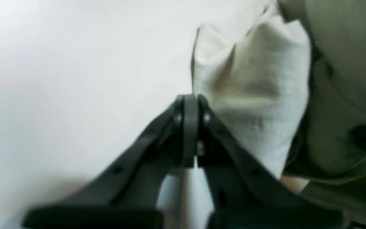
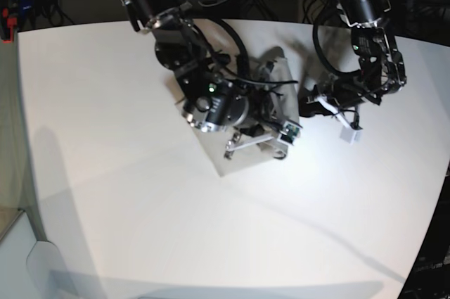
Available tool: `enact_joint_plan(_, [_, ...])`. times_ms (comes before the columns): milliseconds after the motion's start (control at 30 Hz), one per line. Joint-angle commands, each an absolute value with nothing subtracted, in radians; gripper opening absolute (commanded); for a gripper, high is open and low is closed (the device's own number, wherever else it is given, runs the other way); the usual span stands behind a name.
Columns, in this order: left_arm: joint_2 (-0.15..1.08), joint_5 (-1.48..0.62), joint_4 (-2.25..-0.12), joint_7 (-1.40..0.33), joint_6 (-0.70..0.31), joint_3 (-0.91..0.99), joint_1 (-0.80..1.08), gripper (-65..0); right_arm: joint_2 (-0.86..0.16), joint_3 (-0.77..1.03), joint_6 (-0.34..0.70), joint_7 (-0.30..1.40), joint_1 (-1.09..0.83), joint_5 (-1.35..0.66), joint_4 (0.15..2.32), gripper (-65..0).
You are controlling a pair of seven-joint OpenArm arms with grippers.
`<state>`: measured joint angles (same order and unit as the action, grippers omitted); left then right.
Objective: Layout the t-shirt on the table in an organized manner, then fold the t-shirt properly
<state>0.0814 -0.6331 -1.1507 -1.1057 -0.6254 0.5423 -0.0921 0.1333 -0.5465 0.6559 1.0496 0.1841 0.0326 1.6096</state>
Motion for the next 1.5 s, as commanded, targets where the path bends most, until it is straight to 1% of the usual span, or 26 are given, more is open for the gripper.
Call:
enact_joint_plan(0, [0.104,-0.535,-1.148,-1.150,-0.605,0.544,-0.085,-64.5,0.150,-0.547,0.634,1.026,0.205,0.021,1.627,-64.7])
enact_joint_plan(67, [0.110,-0.535,-1.148,-1.150,-0.607,0.544,-0.085,-64.5,0.150,-0.549,0.645,1.026,0.206,0.021,1.627,-62.1])
enact_joint_plan(100, [0.110,-0.535,-1.148,-1.150,-0.607,0.544,-0.085,-64.5,0.150,-0.549,0.673,1.026,0.206,0.021,1.627,-59.3])
enact_joint_plan(133, [0.110,-0.535,-1.148,-1.150,-0.607,0.547,-0.085,-64.4,0.150,-0.549,0.698,1.026,0.206,0.021,1.627,-56.2])
enact_joint_plan(167, [0.111,-0.535,-1.148,-1.150,-0.607,0.549,-0.087,-64.3,0.150,-0.547,0.698,1.027,0.206,0.021,1.627,-52.0])
enact_joint_plan(233, [0.113,-0.535,-1.148,-1.150,-0.605,0.549,-0.088,-61.8,0.150,-0.547,0.698,1.032,0.206,0.022,1.629,-44.2])
enact_joint_plan(267, [0.119,-0.535,-1.148,-1.150,-0.605,0.549,-0.088,-59.4,0.150,-0.547,0.698,1.032,0.205,0.022,1.632,-40.2])
enact_joint_plan(333, [0.128,-0.535,-1.148,-1.150,-0.605,0.550,-0.088,-51.8,0.148,-0.547,0.698,1.032,0.203,0.022,1.636,-32.3])
enact_joint_plan(367, [0.130,-0.535,-1.148,-1.150,-0.605,0.550,-0.088,-47.5,0.148,-0.547,0.698,1.033,0.203,0.022,1.643,-29.8])
enact_joint_plan(400, [0.131,-0.535,-1.148,-1.150,-0.605,0.552,-0.087,-42.7,0.145,-0.547,0.698,1.033,0.202,0.022,1.661,-27.8])
enact_joint_plan(467, [0.133,-0.535,-1.148,-1.150,-0.613,0.553,-0.087,-34.5,0.143,-0.547,0.698,1.029,0.197,0.022,1.719,-27.0])
enact_joint_plan(500, [0.134,-0.535,-1.148,-1.150,-0.615,0.553,-0.085,-32.5,0.143,-0.547,0.698,1.030,0.197,0.021,1.742,-27.0])
enact_joint_plan(533, [0.140,-0.535,-1.150,-1.150,-0.615,0.553,-0.085,-32.1,0.143,-0.547,0.698,1.029,0.197,0.021,1.764,-27.0])
enact_joint_plan(633, [0.160,-0.552,-1.185,-1.150,-0.615,0.555,-0.084,-33.5,0.127,-0.526,0.698,1.027,0.205,0.025,1.817,-27.0])
enact_joint_plan(733, [0.189,-0.625,-1.227,-1.152,-0.613,0.555,-0.056,-37.4,0.117,-0.472,0.698,1.026,0.208,0.025,1.830,-27.3])
enact_joint_plan(800, [0.213,-0.680,-1.236,-1.152,-0.605,0.555,-0.045,-40.8,0.117,-0.417,0.698,1.023,0.208,0.025,1.819,-28.9])
enact_joint_plan(867, [0.237,-0.723,-1.236,-1.152,-0.605,0.555,-0.038,-43.3,0.117,-0.375,0.698,0.989,0.208,0.025,1.781,-32.8])
enact_joint_plan(900, [0.249,-0.739,-1.234,-1.152,-0.605,0.555,-0.035,-44.6,0.117,-0.360,0.698,0.966,0.208,0.025,1.756,-35.9])
enact_joint_plan(1033, [0.283,-0.771,-1.234,-1.150,-0.605,0.555,-0.013,-47.5,0.114,-0.312,0.698,0.943,0.199,0.024,1.699,-52.4])
enact_joint_plan(1133, [0.297,-0.771,-1.234,-1.150,-0.605,0.555,-0.012,-47.8,0.114,-0.312,0.698,0.941,0.179,0.024,1.679,-60.1])
enact_joint_plan(1200, [0.303,-0.773,-1.234,-1.150,-0.605,0.555,-0.010,-47.8,0.114,-0.315,0.698,0.938,0.160,0.025,1.681,-62.4])
enact_joint_plan(1367, [0.302,-0.768,-1.234,-1.150,-0.605,0.621,0.008,-47.8,0.110,-0.314,0.698,0.935,0.140,0.027,1.658,-62.7])
enact_joint_plan(1467, [0.300,-0.773,-1.234,-1.150,-0.605,0.661,0.012,-47.8,0.090,-0.318,0.698,0.935,0.122,0.025,1.656,-62.7])
